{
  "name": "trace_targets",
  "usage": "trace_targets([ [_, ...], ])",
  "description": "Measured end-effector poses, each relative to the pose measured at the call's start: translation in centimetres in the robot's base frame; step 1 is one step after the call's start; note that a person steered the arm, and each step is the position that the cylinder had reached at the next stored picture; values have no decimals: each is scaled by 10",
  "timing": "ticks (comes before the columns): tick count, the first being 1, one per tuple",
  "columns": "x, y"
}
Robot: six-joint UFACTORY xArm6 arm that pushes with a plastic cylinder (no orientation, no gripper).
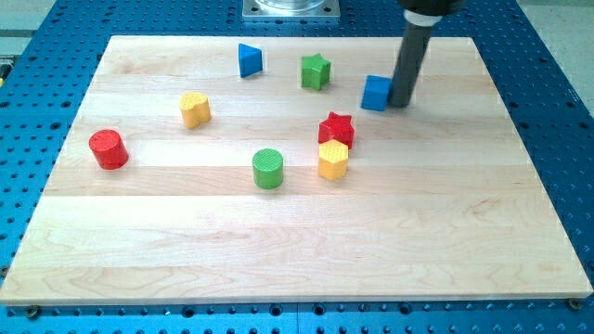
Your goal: Move the green star to the left of the cube
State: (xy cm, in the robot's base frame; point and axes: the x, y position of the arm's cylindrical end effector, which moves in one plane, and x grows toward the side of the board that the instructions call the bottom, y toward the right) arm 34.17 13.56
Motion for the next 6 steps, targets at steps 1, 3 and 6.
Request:
trace_targets([
  [1, -8, -19],
  [3, -76, -58],
  [6, -82, -106],
])
